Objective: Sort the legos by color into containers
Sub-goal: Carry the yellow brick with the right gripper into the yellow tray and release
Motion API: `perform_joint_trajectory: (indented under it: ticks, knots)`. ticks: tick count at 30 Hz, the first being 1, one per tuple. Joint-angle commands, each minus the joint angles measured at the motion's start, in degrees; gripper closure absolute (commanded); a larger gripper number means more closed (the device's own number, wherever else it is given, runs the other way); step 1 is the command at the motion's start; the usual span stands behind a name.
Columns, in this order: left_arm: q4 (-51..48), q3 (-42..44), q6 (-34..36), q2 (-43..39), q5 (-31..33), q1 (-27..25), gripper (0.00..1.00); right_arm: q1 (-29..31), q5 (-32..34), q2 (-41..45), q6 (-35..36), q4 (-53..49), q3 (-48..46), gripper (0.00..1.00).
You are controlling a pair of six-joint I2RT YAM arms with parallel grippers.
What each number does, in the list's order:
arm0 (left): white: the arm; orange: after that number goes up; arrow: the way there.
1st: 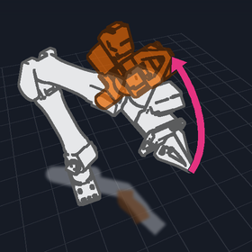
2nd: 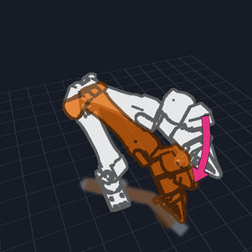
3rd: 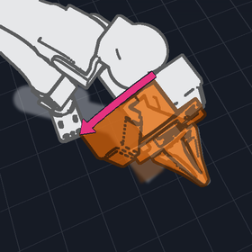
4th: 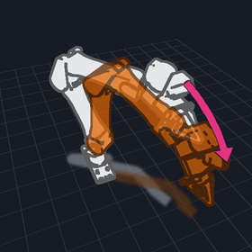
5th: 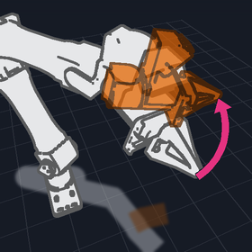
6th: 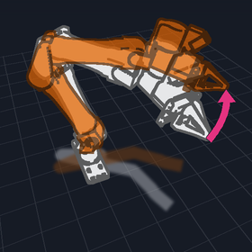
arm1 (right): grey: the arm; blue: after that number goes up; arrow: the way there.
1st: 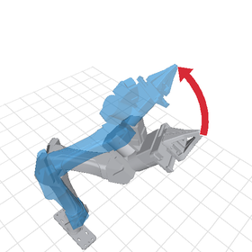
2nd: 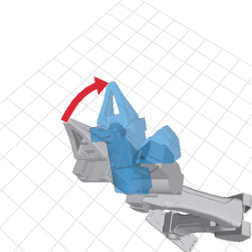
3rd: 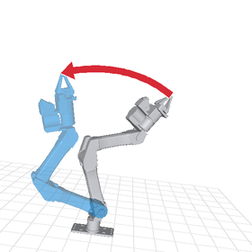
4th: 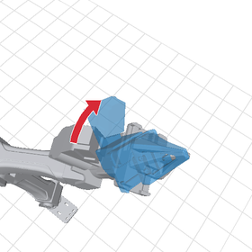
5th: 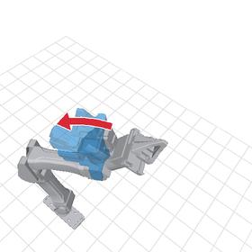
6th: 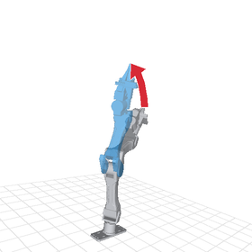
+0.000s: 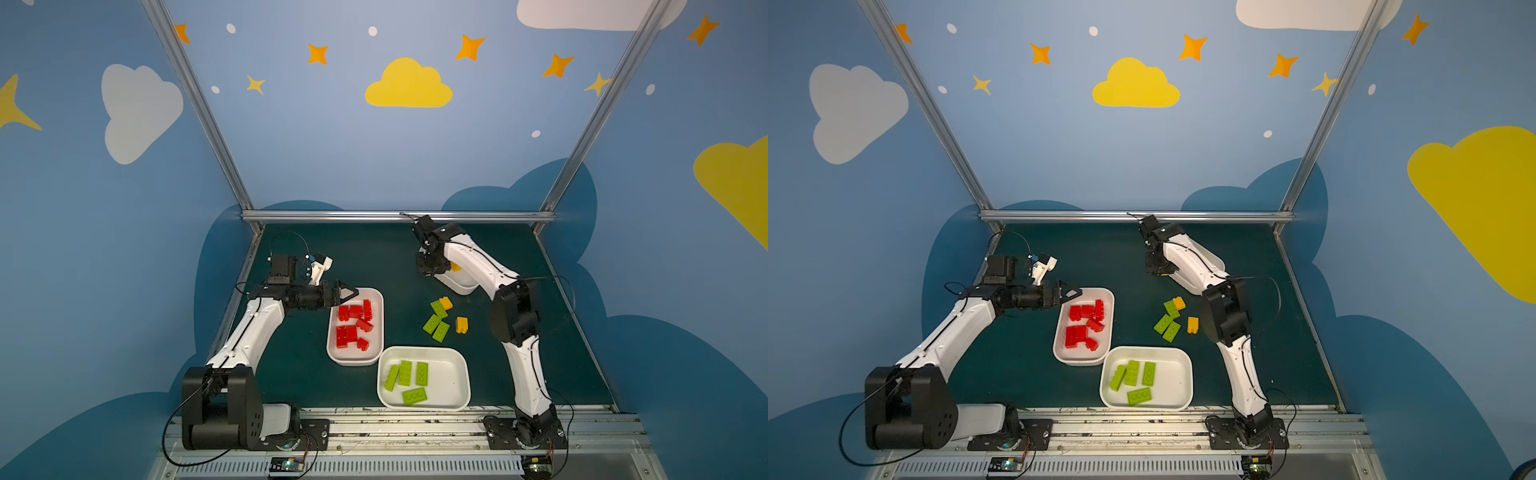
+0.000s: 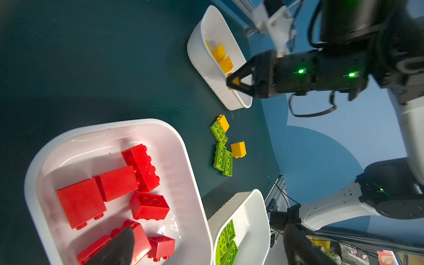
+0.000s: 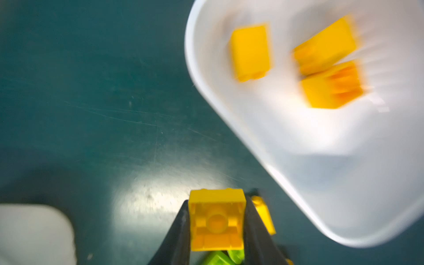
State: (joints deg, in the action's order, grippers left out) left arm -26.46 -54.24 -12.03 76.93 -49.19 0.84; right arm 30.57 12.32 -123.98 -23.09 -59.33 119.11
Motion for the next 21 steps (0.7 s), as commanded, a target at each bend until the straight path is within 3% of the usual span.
perform_joint_trajectory:
  ticks: [1, 9, 15, 17, 21]
  knots:
    - [2.2, -1.7, -1.8, 0.7, -2.0, -0.3, 0.01, -3.9, -1.8, 2.7, 6.6, 3.0, -2.2, 0.79]
    - [4.2, -2.1, -4.0, 1.4, -2.6, -1.1, 0.01, -9.1, -7.7, -4.8, 15.3, 5.3, 4.3, 0.78]
    - [4.5, -2.2, -4.9, 0.9, -2.8, -1.2, 0.01, -10.3, -7.2, -12.5, 18.0, 5.7, 10.0, 0.74]
    - [4.6, -2.1, -5.1, 0.8, -2.9, -1.2, 0.0, -10.5, -7.3, -14.0, 18.2, 6.1, 11.0, 0.71]
    - [4.1, -2.3, -4.9, 0.7, -2.9, -1.1, 0.01, -10.5, -7.7, -14.3, 18.0, 4.6, 13.0, 0.49]
